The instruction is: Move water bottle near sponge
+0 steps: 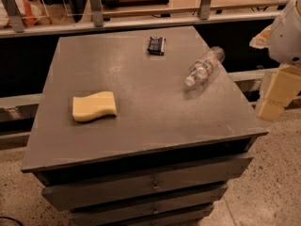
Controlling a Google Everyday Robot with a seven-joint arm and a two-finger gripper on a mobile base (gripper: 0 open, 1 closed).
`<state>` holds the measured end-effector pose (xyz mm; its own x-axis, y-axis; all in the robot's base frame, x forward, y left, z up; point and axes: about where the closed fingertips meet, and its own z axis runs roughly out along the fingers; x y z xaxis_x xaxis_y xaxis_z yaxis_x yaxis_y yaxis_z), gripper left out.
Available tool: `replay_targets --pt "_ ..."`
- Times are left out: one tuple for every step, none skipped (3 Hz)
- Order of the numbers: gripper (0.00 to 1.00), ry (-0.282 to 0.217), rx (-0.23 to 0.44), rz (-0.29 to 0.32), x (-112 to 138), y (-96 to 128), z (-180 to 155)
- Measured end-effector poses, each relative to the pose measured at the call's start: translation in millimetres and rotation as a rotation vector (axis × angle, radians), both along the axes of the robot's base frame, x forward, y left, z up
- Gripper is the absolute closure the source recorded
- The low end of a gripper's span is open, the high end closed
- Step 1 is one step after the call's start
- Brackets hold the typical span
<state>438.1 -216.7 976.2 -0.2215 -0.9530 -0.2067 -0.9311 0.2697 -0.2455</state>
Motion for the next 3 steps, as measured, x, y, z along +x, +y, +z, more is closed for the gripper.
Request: replay_targets --pt "0.0 0.0 0.0 0.0 0 0 0" --pt "0.0 -0.031 -0.02 0.015 2 2 3" --pt "0.0 -0.071 -0.075 0.027 16 1 13"
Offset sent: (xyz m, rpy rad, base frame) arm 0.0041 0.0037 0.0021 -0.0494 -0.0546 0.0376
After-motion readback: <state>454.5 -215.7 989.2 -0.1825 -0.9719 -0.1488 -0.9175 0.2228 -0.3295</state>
